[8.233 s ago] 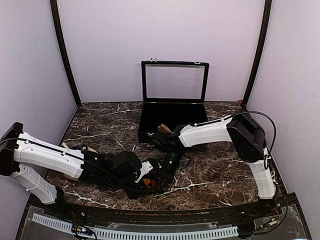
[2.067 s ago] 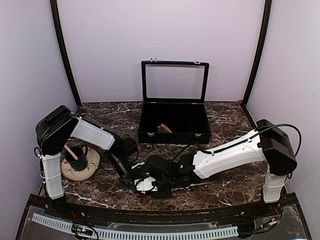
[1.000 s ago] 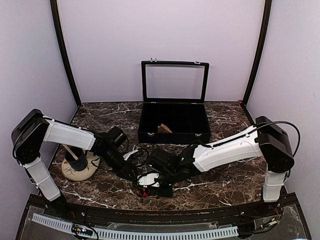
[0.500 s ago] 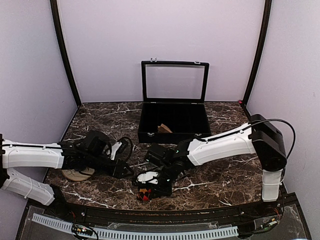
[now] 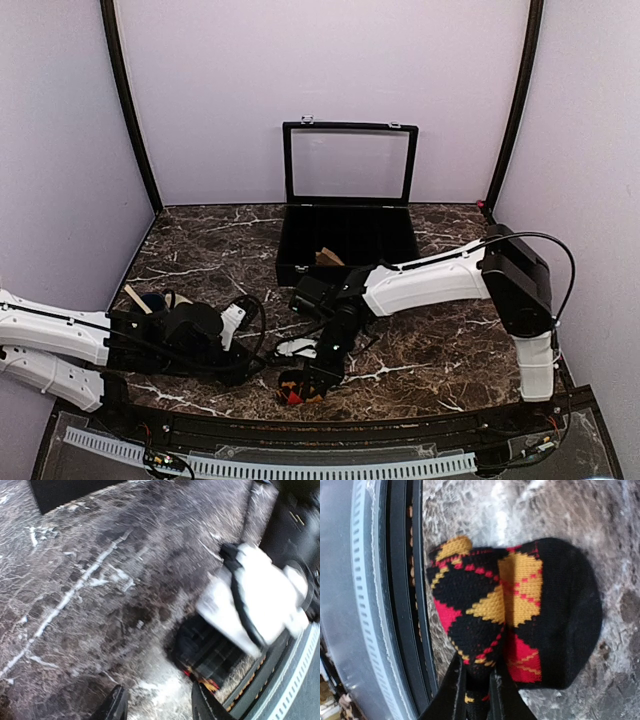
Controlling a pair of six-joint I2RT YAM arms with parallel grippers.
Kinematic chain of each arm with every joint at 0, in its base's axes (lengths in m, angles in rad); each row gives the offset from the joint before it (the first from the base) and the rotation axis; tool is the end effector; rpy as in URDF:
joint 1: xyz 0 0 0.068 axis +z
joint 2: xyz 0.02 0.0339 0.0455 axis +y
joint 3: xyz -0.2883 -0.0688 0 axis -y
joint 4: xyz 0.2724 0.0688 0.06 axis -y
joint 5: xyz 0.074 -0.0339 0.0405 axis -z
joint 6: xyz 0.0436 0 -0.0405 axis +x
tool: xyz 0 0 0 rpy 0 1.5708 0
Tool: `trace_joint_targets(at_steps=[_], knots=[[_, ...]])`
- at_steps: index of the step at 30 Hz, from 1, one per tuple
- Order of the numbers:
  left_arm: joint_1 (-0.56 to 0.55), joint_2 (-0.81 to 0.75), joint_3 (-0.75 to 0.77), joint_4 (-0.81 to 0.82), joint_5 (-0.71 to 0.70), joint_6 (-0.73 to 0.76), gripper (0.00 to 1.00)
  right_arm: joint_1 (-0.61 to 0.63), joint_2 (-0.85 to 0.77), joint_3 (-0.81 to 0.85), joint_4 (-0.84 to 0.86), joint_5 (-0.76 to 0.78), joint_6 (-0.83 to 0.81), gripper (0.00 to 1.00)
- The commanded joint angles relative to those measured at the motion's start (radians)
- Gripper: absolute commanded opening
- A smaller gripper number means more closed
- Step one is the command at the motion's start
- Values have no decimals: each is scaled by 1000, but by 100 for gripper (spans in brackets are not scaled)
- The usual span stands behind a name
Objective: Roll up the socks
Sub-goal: Roll the sock at the center of the board.
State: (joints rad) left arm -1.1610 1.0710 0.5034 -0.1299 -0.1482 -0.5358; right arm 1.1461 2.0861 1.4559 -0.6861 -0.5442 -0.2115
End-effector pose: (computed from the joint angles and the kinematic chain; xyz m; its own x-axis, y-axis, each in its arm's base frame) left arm 0.0990 -0.2116 0.1955 -0.6602 0.2524 -0.7075 0.6106 0.7289 -0.3097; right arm 0.1630 0.4153 0.1446 -0.2150 -0.9112 -0.3513 -0.8984 0.0434 0.4370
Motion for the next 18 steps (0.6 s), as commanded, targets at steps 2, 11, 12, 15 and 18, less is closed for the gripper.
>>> trace_joint_targets(at_steps=[2, 11, 12, 15, 18], knots=[[-79, -32, -17, -21, -112, -29, 46, -32, 48, 46, -17, -24, 16, 1], [-117, -67, -21, -19, -118, 14, 46, -51, 90, 101, -77, -65, -11, 1], [-121, -53, -16, -16, -108, 23, 46, -53, 94, 106, -82, -73, -12, 1], [-140, 13, 7, 4, -70, 56, 46, -61, 108, 117, -93, -97, -14, 1], [-162, 94, 41, 17, -32, 97, 46, -66, 124, 129, -111, -123, -15, 2]])
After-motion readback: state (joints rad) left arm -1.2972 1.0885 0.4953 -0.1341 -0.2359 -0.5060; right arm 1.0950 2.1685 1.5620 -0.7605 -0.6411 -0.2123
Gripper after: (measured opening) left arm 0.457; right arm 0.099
